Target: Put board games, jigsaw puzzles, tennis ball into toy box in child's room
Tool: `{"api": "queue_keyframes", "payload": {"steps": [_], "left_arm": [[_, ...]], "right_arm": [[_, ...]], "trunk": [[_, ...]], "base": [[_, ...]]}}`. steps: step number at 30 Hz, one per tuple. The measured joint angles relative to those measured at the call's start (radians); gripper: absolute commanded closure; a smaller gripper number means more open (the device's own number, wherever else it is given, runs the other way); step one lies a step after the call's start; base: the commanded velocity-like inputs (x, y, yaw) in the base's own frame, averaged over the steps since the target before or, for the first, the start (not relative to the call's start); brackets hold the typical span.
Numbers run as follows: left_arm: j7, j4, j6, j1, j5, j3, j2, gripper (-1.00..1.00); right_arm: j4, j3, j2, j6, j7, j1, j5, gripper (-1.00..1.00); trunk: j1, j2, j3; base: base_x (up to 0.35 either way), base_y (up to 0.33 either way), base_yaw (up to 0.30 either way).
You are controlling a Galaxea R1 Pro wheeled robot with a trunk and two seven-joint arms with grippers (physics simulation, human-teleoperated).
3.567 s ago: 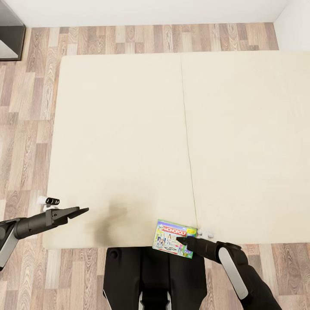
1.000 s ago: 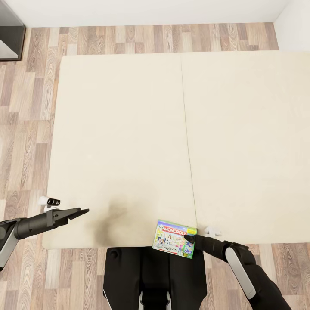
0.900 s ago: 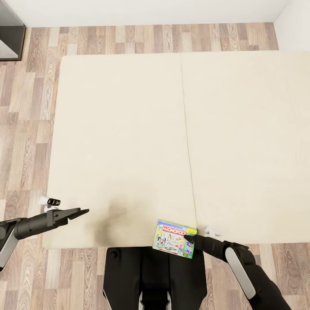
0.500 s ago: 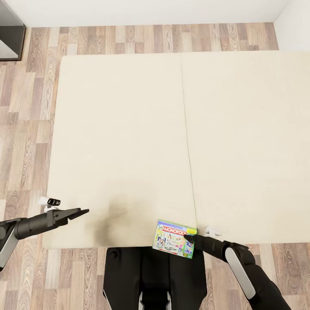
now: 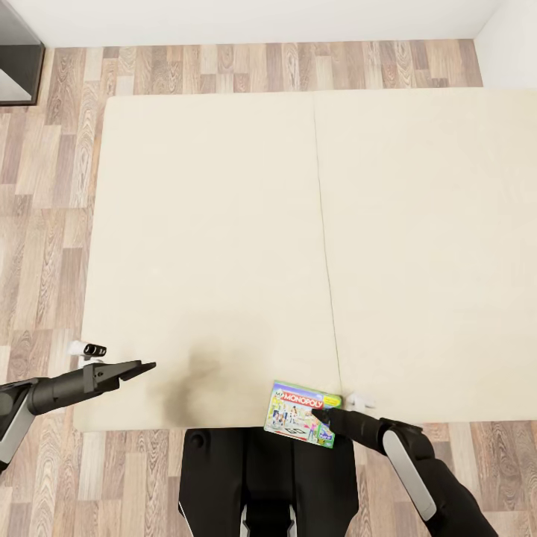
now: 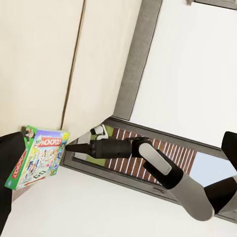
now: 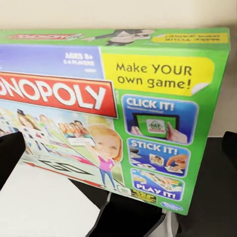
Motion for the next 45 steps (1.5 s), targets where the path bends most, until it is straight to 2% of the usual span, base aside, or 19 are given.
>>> {"api": "queue_keyframes", "payload": {"steps": [29, 45], "left_arm": [[-0.002, 0.0, 0.0, 0.0, 0.002, 0.0, 0.0, -1.0], [-0.002, 0.0, 0.0, 0.0, 0.002, 0.0, 0.0, -1.0]], "right_arm": [[0.016, 0.004, -0.003, -0.024, 0.0, -0.001, 0.0, -1.0], [0.031, 0.006, -0.002, -0.071, 0.003, -0.002, 0.001, -1.0]], "trunk": [[0.0, 0.0, 0.0], [0.0, 0.0, 0.0]], "base": [[0.0, 0.0, 0.0], [0.0, 0.0, 0.0]]}}
